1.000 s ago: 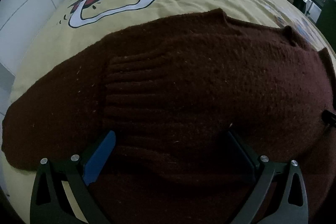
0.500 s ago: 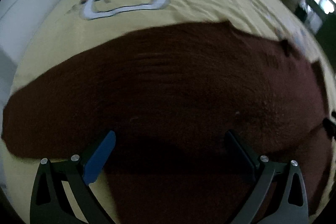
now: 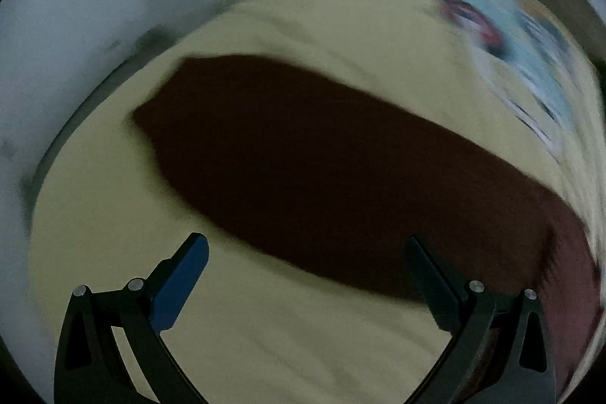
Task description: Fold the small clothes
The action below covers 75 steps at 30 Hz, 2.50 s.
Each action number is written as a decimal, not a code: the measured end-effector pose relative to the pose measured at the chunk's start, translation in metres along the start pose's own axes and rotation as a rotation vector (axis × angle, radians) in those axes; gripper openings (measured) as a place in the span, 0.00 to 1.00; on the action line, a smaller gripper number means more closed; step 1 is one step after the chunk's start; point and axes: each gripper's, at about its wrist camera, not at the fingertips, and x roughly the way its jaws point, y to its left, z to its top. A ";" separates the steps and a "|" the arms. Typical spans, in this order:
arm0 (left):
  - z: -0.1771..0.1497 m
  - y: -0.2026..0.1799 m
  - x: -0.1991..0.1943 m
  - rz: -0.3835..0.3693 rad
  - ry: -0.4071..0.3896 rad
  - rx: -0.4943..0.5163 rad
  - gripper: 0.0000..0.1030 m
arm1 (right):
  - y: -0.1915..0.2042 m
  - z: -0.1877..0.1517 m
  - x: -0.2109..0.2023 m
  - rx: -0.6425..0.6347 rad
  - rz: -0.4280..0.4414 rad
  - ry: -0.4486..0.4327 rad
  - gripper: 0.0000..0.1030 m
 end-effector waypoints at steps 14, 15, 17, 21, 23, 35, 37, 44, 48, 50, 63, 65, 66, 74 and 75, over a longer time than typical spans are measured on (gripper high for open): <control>0.017 0.045 0.049 -0.052 0.103 -0.150 0.70 | -0.023 -0.012 0.008 0.034 -0.081 0.081 1.00; 0.016 0.045 0.047 -0.059 0.097 -0.141 0.53 | -0.023 -0.012 0.008 0.034 -0.081 0.081 1.00; 0.017 0.045 0.040 -0.105 0.083 -0.132 0.14 | -0.023 -0.012 0.008 0.035 -0.081 0.079 1.00; 0.016 0.040 0.027 -0.113 0.062 -0.066 0.09 | -0.022 -0.011 0.009 0.032 -0.079 0.081 1.00; 0.012 0.036 0.016 -0.117 0.047 -0.018 0.09 | -0.021 -0.011 0.009 0.026 -0.077 0.080 1.00; -0.013 -0.033 -0.061 -0.315 -0.019 0.223 0.09 | -0.010 0.007 0.001 0.001 -0.055 0.034 1.00; -0.011 -0.067 -0.070 -0.340 -0.032 0.280 0.09 | -0.011 0.013 -0.001 0.006 -0.056 0.027 1.00; -0.043 -0.162 -0.097 -0.427 -0.023 0.441 0.08 | -0.021 0.030 -0.003 0.021 -0.054 0.027 1.00; -0.063 -0.220 -0.099 -0.476 0.008 0.502 0.08 | -0.027 0.039 -0.005 0.020 -0.048 0.015 1.00; -0.073 -0.245 -0.101 -0.498 0.017 0.531 0.08 | -0.031 0.042 -0.006 0.023 -0.043 0.011 1.00; -0.170 -0.369 -0.104 -0.561 0.064 0.744 0.08 | -0.057 0.053 -0.009 0.061 -0.050 -0.001 1.00; -0.184 -0.377 -0.096 -0.546 0.065 0.767 0.08 | -0.059 0.050 -0.006 0.068 -0.048 0.007 1.00; -0.193 -0.382 -0.089 -0.533 0.077 0.775 0.08 | -0.060 0.048 -0.004 0.071 -0.046 0.013 1.00; -0.217 -0.383 -0.035 -0.412 0.129 0.787 0.09 | -0.068 0.028 0.015 0.100 -0.046 0.072 1.00; -0.218 -0.382 -0.031 -0.404 0.135 0.792 0.09 | -0.069 0.026 0.018 0.104 -0.048 0.079 1.00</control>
